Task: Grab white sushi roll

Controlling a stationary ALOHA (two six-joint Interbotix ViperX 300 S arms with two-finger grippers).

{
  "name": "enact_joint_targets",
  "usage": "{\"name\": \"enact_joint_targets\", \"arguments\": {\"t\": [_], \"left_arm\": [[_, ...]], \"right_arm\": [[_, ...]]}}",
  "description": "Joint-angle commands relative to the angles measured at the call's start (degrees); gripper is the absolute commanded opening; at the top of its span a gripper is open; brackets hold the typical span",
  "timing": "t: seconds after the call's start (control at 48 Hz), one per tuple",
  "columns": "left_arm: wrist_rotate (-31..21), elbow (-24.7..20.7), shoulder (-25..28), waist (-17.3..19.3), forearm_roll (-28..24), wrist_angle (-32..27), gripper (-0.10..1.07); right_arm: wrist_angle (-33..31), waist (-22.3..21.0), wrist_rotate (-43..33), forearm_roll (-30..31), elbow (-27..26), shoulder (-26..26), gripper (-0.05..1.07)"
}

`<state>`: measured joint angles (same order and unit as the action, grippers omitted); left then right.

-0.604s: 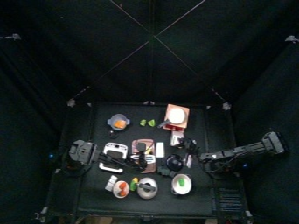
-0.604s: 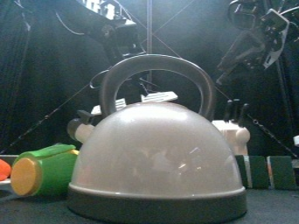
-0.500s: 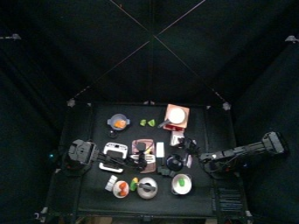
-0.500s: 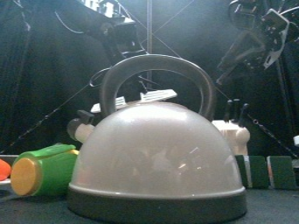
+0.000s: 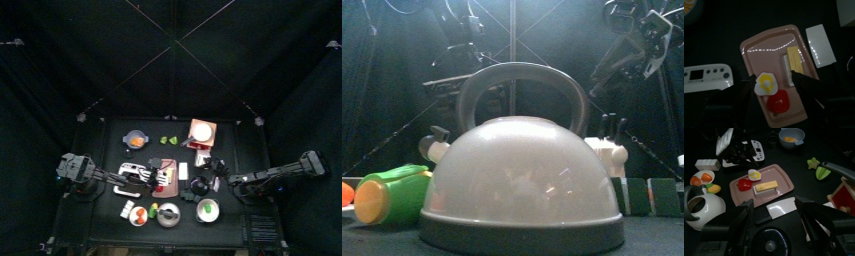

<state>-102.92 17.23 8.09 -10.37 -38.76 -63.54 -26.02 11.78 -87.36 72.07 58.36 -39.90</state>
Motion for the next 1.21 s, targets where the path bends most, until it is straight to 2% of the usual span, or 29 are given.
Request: {"name": "enact_joint_targets", "arguments": {"t": [0.0,0.208,0.396,0.521,0.708,1.0,1.188], "left_arm": [[3.25,-0.53,-2.9,0.09,3.25,-3.08,0.92],[5.89,0.09,-6.42,-2.11,9.93,-5.54,0.92],[6.24,4.13,-8.79,-5.63,14.94,-6.5,0.92],[6.24,7.47,-9.67,-8.96,19.16,-6.5,0.92],[4.83,8.96,-10.63,-15.03,24.96,-6.68,0.92],[2.99,10.02,-9.05,-20.83,25.58,-6.15,0.93],[3.08,12.04,-8.61,-21.71,25.58,-2.9,0.92]], "right_arm": [[0.18,0.09,0.0,0.26,-0.79,-0.26,0.96],[0.09,-0.09,0.0,0.26,-0.62,-0.26,0.96],[0.44,-0.09,0.0,0.26,-0.88,-0.26,0.96],[1.14,-0.18,0.0,0.35,-0.97,-0.26,0.96],[2.02,-0.18,-0.09,1.05,-1.05,-0.26,0.96],[3.96,-0.35,-0.26,1.05,-1.05,0.44,0.96],[4.39,-0.35,-0.26,0.97,-0.97,0.53,0.96]]}}
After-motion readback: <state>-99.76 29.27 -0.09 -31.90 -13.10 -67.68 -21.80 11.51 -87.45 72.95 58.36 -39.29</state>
